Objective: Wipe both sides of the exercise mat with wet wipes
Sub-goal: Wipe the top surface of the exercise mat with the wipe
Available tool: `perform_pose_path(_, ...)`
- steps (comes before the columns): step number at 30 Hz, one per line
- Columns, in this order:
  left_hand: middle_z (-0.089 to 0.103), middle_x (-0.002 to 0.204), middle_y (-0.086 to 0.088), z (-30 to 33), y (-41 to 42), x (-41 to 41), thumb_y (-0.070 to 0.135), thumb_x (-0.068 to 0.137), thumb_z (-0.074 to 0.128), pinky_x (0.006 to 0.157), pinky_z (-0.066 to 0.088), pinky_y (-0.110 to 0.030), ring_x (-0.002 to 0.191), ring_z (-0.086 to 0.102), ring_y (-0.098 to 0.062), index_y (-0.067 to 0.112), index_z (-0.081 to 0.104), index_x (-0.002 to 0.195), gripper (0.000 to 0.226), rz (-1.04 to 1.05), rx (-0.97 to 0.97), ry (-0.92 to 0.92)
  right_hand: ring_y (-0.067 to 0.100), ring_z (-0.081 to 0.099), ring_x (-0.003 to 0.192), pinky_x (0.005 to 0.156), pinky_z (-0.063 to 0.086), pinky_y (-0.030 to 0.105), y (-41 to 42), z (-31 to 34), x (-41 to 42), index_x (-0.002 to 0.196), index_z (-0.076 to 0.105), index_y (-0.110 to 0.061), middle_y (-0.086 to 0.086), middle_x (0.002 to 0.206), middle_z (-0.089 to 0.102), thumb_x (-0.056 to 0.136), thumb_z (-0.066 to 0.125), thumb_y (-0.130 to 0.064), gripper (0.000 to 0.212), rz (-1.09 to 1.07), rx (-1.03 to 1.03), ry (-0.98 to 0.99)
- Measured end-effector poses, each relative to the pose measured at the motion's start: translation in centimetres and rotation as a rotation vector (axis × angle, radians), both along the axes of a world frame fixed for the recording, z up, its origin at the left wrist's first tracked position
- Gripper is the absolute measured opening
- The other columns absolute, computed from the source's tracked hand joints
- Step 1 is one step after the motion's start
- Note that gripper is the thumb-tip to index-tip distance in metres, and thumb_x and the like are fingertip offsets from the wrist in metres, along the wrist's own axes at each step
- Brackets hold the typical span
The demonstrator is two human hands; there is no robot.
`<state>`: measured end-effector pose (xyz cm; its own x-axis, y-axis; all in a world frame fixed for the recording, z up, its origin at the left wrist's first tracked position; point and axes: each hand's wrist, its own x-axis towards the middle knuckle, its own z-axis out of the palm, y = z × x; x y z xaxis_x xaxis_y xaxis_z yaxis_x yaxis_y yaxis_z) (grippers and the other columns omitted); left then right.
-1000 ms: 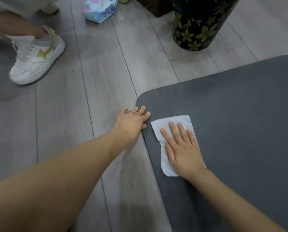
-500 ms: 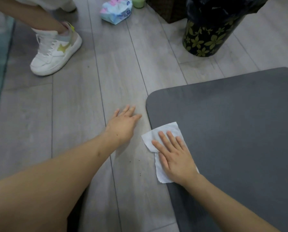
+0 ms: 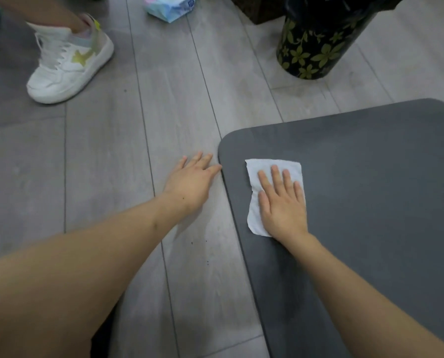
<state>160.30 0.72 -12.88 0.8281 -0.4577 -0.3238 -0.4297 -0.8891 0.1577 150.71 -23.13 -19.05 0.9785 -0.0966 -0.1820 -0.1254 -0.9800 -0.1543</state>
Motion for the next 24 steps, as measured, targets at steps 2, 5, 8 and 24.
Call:
perform_pose_path(2,0.008,0.171,-0.002,-0.3,-1.7,0.3,0.012,0.105,0.038,0.126,0.008,-0.048,0.157,0.005,-0.023,0.033,0.023,0.160,0.061,-0.015,-0.019,0.008,0.020,-0.003,0.160,0.128,0.009,0.049,-1.6,0.1,-6.1,0.164,0.012,-0.039,-0.006,0.174,0.001,0.107,0.017,-0.044,0.058,-0.083,-0.022,0.001)
perform_pose_path(5,0.000,0.171,-0.001,-0.7,-4.9,1.3,0.041,0.109,0.035,0.126,0.007,-0.048,0.157,-0.002,-0.024,0.032,0.015,0.162,0.057,-0.045,-0.019,0.054,0.022,0.004,0.160,0.127,0.015,0.050,-2.9,0.5,-11.0,0.164,0.017,-0.037,-0.003,0.174,0.008,0.106,0.022,-0.042,0.059,-0.130,-0.032,0.038)
perform_pose_path(8,-0.012,0.170,0.001,-1.0,-7.8,3.6,0.059,0.104,0.036,0.126,0.000,-0.048,0.156,-0.012,-0.024,0.028,0.002,0.163,0.076,-0.075,-0.004,0.109,0.023,0.003,0.160,0.127,0.012,0.050,-3.4,0.5,-7.9,0.165,0.017,-0.035,-0.002,0.174,0.007,0.105,0.021,-0.043,0.061,-0.154,-0.040,0.046)
perform_pose_path(24,-0.036,0.163,-0.001,-2.5,-10.7,4.5,0.086,0.078,0.053,0.124,-0.010,-0.053,0.151,-0.031,-0.028,0.021,-0.023,0.158,0.129,-0.095,0.145,0.253,0.021,-0.004,0.160,0.129,0.007,0.048,-6.8,0.1,-0.4,0.165,0.010,-0.037,-0.004,0.174,0.000,0.109,0.017,-0.044,0.056,-0.128,0.022,-0.034)
